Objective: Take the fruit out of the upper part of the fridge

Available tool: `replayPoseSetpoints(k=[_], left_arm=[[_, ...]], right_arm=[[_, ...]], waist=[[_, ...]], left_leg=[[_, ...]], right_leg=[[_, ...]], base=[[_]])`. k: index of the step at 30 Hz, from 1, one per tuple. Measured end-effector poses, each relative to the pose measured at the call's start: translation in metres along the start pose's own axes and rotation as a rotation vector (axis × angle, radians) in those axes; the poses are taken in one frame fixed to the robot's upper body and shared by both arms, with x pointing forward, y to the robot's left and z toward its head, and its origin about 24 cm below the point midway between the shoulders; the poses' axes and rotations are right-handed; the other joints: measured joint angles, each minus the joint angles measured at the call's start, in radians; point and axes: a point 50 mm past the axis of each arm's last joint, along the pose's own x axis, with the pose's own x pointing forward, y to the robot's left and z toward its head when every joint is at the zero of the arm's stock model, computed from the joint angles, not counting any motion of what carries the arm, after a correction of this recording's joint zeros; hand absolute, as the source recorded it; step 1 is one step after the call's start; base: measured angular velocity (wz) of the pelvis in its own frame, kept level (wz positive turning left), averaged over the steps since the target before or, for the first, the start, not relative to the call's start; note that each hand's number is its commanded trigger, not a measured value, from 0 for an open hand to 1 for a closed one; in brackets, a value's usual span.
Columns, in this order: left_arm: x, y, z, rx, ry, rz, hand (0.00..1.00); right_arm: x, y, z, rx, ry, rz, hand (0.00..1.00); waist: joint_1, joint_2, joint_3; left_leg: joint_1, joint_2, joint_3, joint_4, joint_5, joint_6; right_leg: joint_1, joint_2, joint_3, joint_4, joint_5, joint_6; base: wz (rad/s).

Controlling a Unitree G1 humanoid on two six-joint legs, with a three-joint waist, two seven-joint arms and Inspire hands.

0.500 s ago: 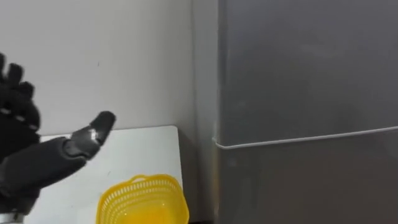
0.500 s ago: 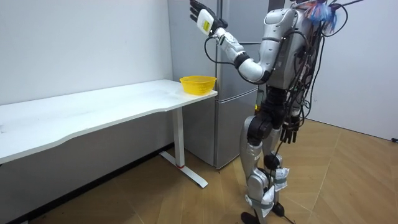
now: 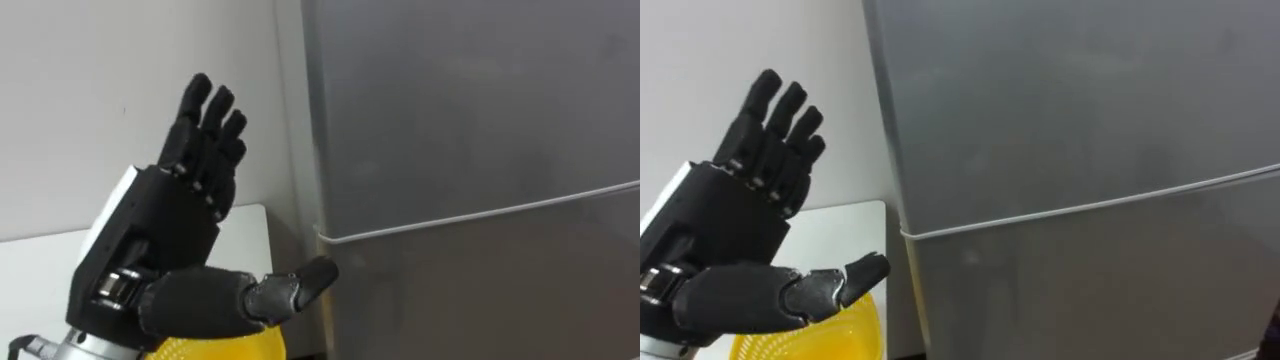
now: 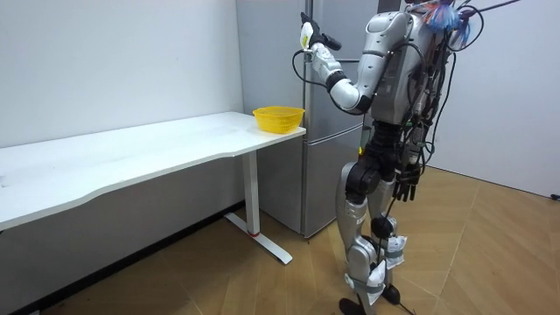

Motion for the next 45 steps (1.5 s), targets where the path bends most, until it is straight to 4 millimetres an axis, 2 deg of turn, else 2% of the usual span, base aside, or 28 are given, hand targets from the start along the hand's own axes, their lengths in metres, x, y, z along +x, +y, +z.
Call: replayPoseSetpoints(k=[11,24,38,41,43,44,45], left_arm=[[0.001,-0.011,-0.003,-0.021,0.012,-0.112,0.00],[0.001,-0.019,-0.009,-0.043,0.050,-0.162,0.00],[0.001,-0.019,-0.015,-0.054,0.081,-0.164,0.00],[0.001,-0.019,-0.019,-0.062,0.106,-0.167,0.40],[0.001,-0.020,-0.020,-0.057,0.115,-0.169,0.34],[0.001,-0.019,-0.020,-0.051,0.116,-0.165,0.22],[0.001,-0.019,-0.020,-0.047,0.116,-0.161,0.19]], right_arm=[[0.000,0.000,-0.001,0.001,0.011,-0.002,0.00],[-0.001,-0.005,-0.002,-0.009,0.018,-0.012,0.00],[-0.001,-0.010,-0.004,-0.026,0.028,-0.024,0.00],[-0.001,-0.010,-0.004,-0.025,0.028,-0.023,0.00],[-0.001,-0.010,-0.004,-0.026,0.028,-0.024,0.00],[-0.001,-0.010,-0.004,-0.026,0.030,-0.023,0.00],[-0.001,-0.010,-0.004,-0.026,0.030,-0.023,0.00]], waist=[[-0.002,0.001,-0.0011],[-0.002,0.007,-0.0047],[-0.003,0.015,0.0002],[-0.003,0.015,0.0006],[-0.005,0.015,0.0009],[-0.005,0.014,0.0010],[-0.005,0.014,0.0013]], left_leg=[[-0.004,-0.001,0.001,0.000,0.000,0.000],[0.002,-0.001,0.001,0.000,0.000,0.000],[0.001,-0.001,0.000,0.000,0.000,0.000],[0.000,-0.001,0.001,-0.001,0.000,0.000],[0.000,-0.001,0.000,-0.001,0.000,0.000],[0.000,-0.001,0.000,0.000,0.000,0.000],[0.000,-0.001,0.000,-0.001,0.000,0.000]], right_leg=[[-0.005,0.002,0.002,0.001,0.000,0.000],[0.004,0.000,0.002,-0.001,0.001,0.001],[0.006,-0.001,0.001,0.000,0.001,0.001],[0.005,-0.001,0.002,0.000,0.001,0.001],[0.004,-0.001,0.003,0.000,0.001,0.002],[0.004,0.000,0.003,0.000,0.001,0.002],[0.004,0.000,0.003,-0.001,0.001,0.002]], base=[[-0.01],[0.00],[0.00],[0.00],[0.00],[0.00],[0.00]])
